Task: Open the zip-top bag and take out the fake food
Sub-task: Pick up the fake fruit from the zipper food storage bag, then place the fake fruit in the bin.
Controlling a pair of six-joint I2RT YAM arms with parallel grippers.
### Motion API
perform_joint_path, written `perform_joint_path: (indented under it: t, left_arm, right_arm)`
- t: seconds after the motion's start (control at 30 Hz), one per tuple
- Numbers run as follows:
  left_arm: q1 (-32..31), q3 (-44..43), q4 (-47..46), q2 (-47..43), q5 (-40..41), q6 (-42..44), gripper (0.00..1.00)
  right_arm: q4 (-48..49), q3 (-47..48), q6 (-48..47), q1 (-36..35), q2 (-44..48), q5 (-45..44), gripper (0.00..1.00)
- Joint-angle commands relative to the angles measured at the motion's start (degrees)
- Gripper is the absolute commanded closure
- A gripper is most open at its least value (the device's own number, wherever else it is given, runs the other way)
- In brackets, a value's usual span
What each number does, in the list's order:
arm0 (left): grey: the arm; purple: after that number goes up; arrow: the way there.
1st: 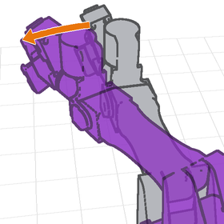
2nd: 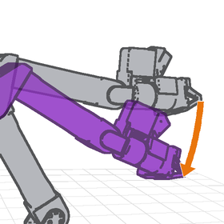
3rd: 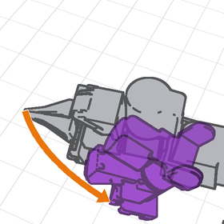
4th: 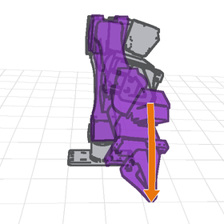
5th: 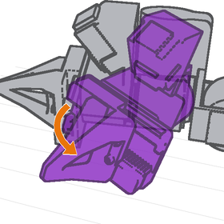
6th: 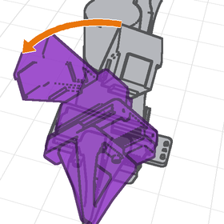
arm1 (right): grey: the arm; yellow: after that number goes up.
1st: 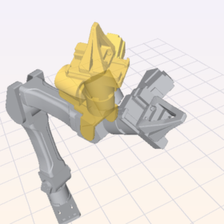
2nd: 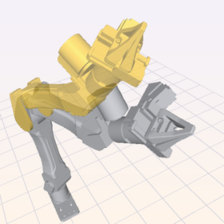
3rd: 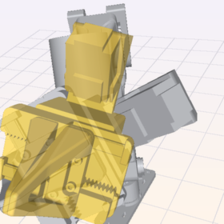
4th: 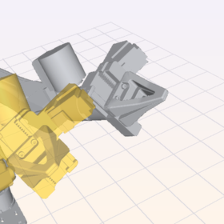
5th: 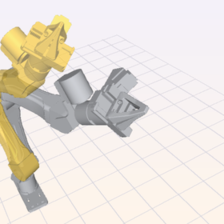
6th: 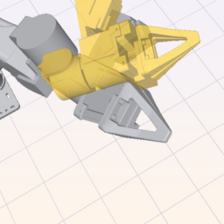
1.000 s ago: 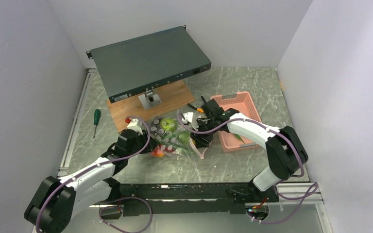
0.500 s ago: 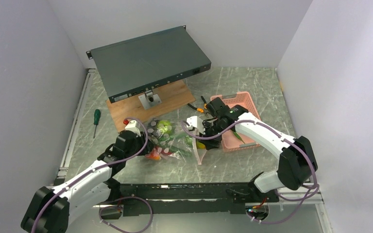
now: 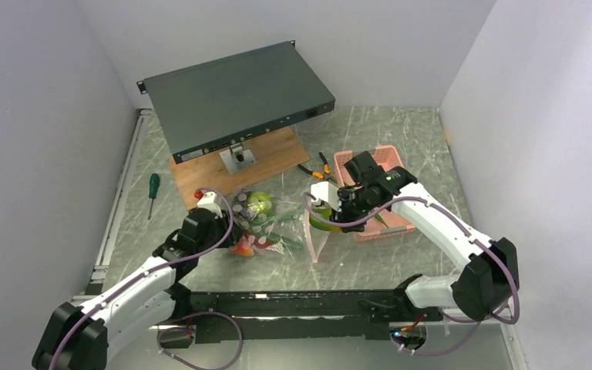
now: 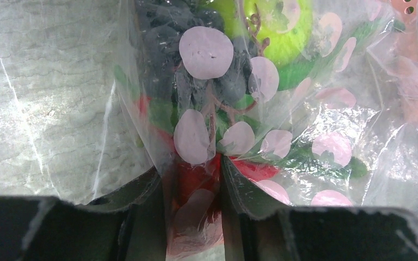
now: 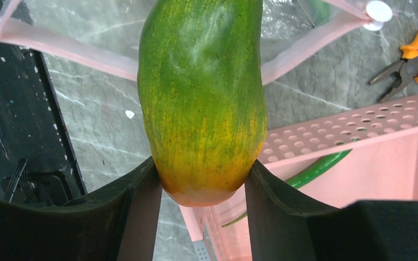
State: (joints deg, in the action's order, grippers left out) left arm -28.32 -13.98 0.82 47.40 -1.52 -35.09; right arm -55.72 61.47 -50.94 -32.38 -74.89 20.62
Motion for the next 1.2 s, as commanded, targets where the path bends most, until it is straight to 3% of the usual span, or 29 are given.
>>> perform_joint_path:
  t: [0.0,0.3,0.8,1.17]
  left_arm:
    - [-0.1,0.1,3.0,-1.5,1.1,1.3,0.97]
    - [-0.2,0.6,2.9,-2.7,0.6,1.1,0.97]
    - [-0.2,1.7,2.0,-3.7,-0.5,0.6,0.96]
    - [-0.2,2.6,0.8,-5.0,-1.2,-0.2,0.97]
  right_arm:
    - [-2.4,0.7,-2.4,2.1,3.1,1.2,0.99]
    - [-2.1,-0.8,-2.2,14.9,7.4,11.7,0.98]
    - [10.0,-7.6,7.8,38.4,8.9,27.4,0.98]
    - [20.0,-11.3,18.8,42.4,7.4,23.1,0.94]
